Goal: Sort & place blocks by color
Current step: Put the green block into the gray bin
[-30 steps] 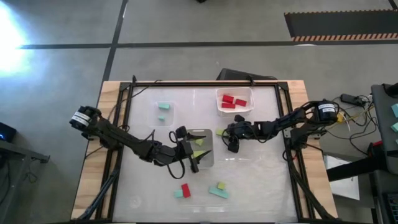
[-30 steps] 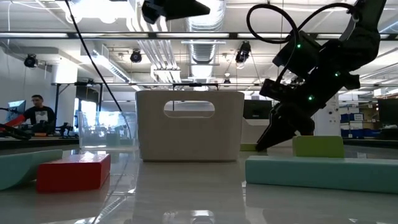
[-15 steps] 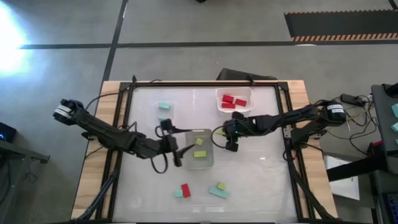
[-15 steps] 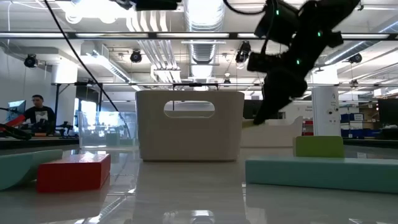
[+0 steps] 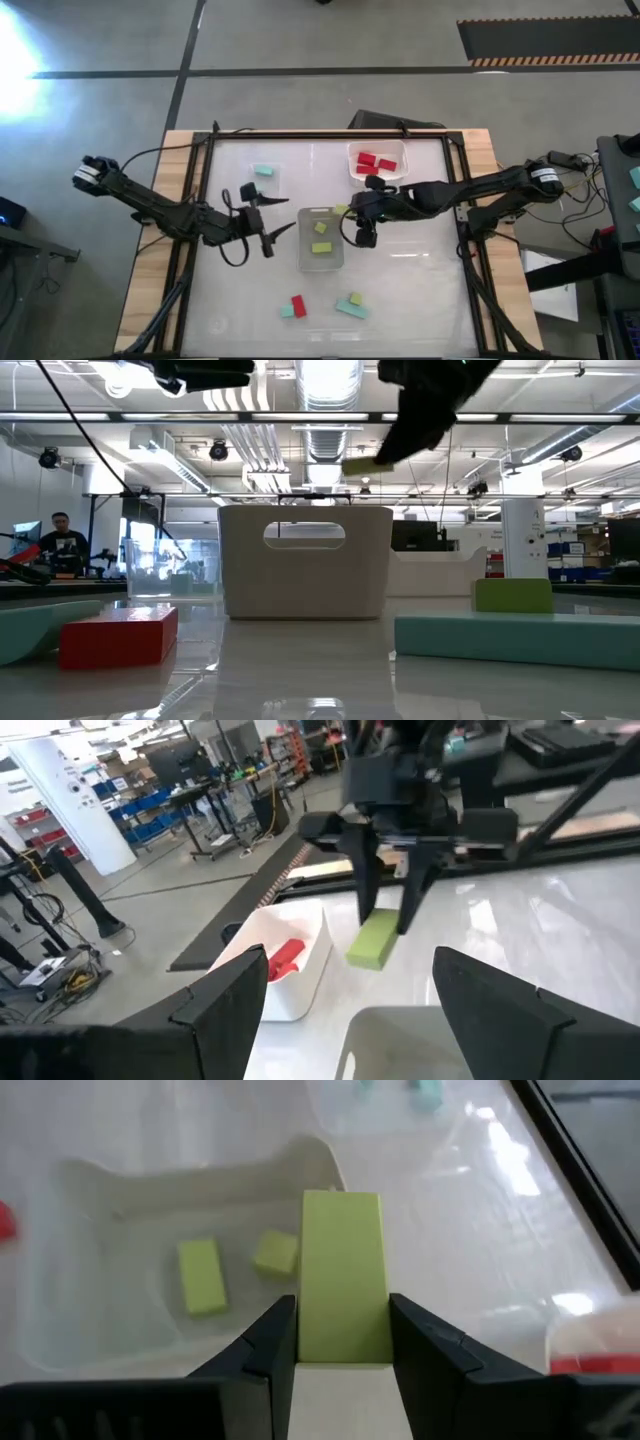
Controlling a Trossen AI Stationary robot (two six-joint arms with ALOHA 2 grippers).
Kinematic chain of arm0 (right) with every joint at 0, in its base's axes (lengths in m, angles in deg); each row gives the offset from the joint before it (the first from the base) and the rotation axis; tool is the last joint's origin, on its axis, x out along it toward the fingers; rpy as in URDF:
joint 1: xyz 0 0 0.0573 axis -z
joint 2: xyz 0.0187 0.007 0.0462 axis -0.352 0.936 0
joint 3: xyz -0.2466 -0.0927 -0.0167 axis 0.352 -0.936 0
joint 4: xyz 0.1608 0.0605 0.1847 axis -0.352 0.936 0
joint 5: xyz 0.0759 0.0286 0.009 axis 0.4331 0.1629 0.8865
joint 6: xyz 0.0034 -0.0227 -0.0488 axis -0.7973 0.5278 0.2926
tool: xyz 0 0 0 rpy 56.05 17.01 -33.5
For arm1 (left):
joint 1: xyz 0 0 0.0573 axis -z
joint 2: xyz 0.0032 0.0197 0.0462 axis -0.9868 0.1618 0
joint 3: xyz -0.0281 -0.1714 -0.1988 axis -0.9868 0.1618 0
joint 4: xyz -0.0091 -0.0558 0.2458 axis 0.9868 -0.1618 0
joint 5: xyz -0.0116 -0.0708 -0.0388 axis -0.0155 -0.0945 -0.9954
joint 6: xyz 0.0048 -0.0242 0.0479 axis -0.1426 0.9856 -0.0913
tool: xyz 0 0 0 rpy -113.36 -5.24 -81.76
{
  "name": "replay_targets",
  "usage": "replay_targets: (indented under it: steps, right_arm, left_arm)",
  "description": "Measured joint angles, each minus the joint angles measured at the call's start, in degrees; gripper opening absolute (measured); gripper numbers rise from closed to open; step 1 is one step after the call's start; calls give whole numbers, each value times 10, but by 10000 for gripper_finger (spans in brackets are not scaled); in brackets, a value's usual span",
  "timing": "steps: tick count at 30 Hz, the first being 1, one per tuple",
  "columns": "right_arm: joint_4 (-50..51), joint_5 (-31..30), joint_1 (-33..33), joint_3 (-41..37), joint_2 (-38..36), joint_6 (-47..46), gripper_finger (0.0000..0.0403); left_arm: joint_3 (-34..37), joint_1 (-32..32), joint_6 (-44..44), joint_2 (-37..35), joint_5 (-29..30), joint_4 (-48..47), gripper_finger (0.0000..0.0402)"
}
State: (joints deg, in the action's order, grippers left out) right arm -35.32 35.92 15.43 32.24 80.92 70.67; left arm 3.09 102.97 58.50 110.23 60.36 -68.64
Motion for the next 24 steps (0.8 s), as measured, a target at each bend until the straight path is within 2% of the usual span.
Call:
replay_targets:
  steps: [6,17,24]
  right_arm:
    - [-22,3,-23,47,38,9,117]
    - [-50,3,-31,83,132,5,117]
    - [-48,47,-31,120,197,8,117]
  left_arm:
    - [16,0,4,-12,0,18,267]
    - [16,1,5,-4,0,22,267]
    - [16,1,4,-5,0,23,267]
